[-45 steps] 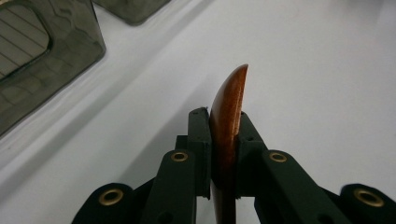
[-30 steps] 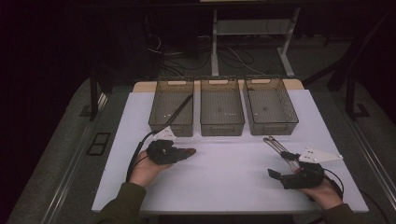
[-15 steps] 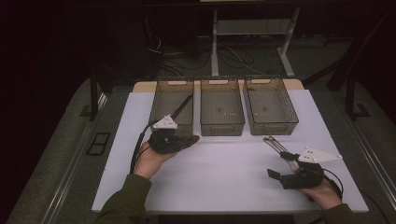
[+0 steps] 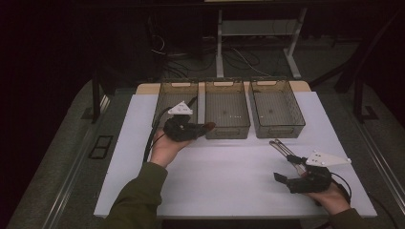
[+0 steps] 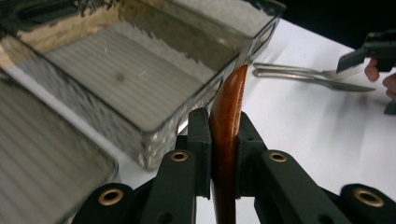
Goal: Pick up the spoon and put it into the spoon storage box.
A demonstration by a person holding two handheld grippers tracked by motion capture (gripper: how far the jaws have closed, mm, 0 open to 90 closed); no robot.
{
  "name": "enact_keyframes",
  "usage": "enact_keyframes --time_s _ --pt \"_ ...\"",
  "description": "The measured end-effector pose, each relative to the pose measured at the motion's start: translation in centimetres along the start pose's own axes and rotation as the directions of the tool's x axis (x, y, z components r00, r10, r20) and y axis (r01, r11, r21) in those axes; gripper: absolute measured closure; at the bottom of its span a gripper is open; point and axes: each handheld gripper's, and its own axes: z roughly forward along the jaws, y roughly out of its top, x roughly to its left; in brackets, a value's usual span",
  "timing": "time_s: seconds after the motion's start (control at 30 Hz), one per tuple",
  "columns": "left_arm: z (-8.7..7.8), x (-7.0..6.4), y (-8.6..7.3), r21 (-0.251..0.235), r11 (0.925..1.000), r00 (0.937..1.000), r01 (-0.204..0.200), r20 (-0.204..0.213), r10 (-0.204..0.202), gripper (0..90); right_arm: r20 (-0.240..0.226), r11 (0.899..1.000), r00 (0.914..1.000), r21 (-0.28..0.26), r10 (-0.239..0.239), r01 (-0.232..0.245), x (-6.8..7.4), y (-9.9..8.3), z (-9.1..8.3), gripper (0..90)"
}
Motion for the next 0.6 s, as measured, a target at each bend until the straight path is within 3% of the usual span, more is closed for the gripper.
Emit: enact_keyframes --time_s 0.6 --pt "4.3 1.4 5.5 -0.059 0.9982 0.9996 -0.012 -0.026 0.01 79.7 0.0 1.0 1.0 -0.005 0.006 -0.006 0.0 0.0 -0.1 11.2"
